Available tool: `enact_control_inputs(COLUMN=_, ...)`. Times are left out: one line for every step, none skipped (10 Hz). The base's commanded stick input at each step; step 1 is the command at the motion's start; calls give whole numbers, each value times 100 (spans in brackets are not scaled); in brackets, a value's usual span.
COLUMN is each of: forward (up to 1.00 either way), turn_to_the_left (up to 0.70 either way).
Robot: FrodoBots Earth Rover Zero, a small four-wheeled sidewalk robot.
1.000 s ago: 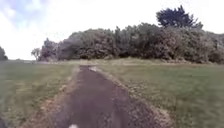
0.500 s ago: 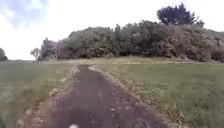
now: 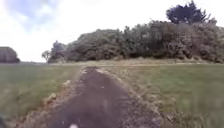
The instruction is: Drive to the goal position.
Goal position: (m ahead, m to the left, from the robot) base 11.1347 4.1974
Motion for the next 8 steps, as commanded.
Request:
enact_control_inputs(forward=85, turn_to_the_left=0)
enact_control_inputs(forward=85, turn_to_the_left=0)
enact_control_inputs(forward=85, turn_to_the_left=0)
enact_control_inputs(forward=85, turn_to_the_left=0)
enact_control_inputs(forward=85, turn_to_the_left=0)
enact_control_inputs(forward=85, turn_to_the_left=0)
enact_control_inputs(forward=85, turn_to_the_left=0)
enact_control_inputs(forward=85, turn_to_the_left=0)
